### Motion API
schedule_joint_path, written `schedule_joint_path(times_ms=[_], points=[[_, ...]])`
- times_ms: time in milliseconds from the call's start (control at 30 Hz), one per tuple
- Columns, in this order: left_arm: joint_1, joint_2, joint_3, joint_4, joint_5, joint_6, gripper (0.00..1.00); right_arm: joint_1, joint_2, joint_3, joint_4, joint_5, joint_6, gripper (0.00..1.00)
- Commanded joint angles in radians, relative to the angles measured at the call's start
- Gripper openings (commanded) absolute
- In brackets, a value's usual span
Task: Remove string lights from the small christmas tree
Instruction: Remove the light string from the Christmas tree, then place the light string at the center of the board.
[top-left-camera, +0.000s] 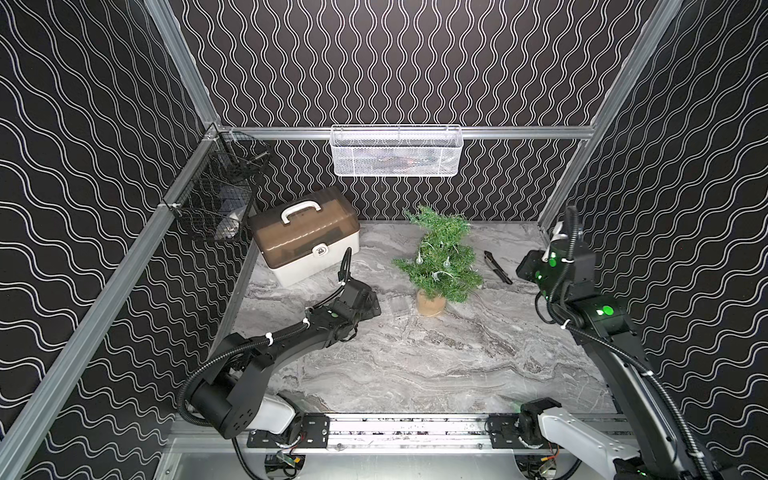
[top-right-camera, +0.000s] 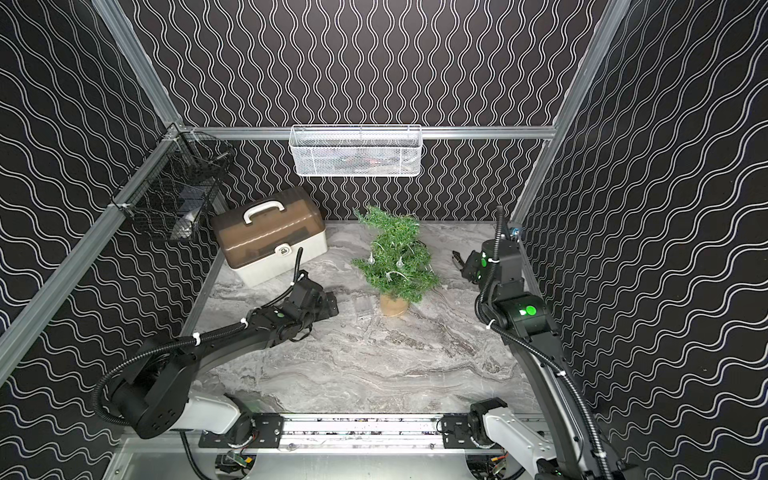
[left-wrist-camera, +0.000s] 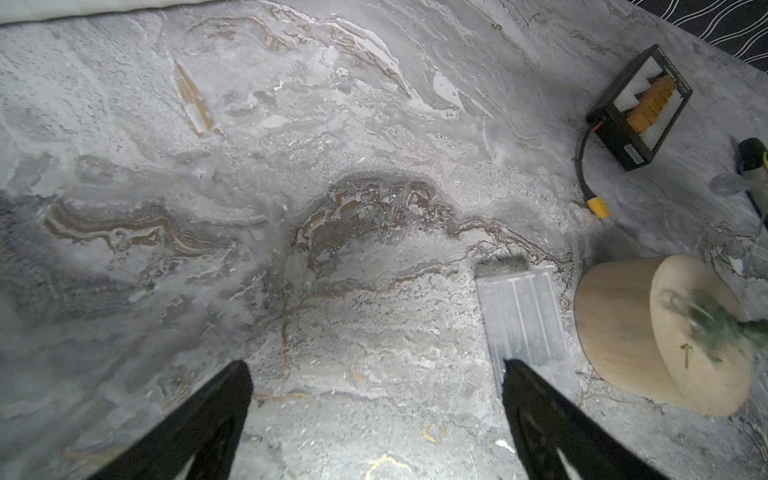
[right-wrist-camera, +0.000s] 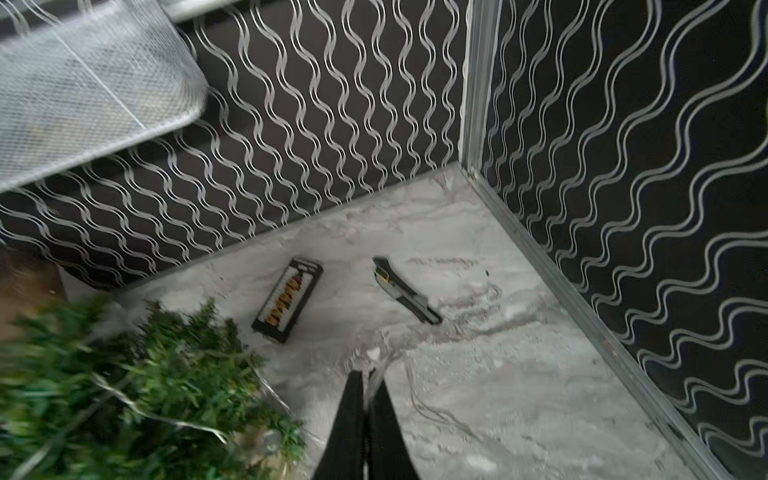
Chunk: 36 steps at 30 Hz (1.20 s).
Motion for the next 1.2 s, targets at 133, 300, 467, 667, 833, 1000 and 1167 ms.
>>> schedule_joint_path(times_ms=[133,300,467,667,833,1000,1167], points=[[-0.003,-0.019,-0.01,0.014,-0.006,-0.011,0.98,-0.101,0.066,-0.127,0.057,-0.056,0.143,0.0],[-0.004,-0.01,0.002,0.011,0.006,-0.011,0.98,-0.238,0.127,-0.223,0.132,-0.248,0.289,0.0],[-0.005,-0.015,0.002,0.003,0.0,-0.006,0.97,-0.293,0.172,-0.293,0.179,-0.339,0.388,0.0],[-0.005,-0.02,-0.003,0.003,-0.001,-0.006,0.97,-0.35,0.192,-0.454,0.297,-0.463,0.467,0.0],[-0.005,-0.029,0.001,-0.006,-0.002,-0.002,0.97,-0.35,0.192,-0.548,0.375,-0.49,0.492,0.0],[-0.004,-0.039,-0.002,-0.007,-0.004,-0.005,0.97,-0.35,0.182,-0.546,0.348,-0.498,0.475,0.12],[-0.004,-0.033,0.008,-0.017,-0.003,0.001,0.98,-0.347,0.139,-0.538,0.315,-0.53,0.439,0.67]])
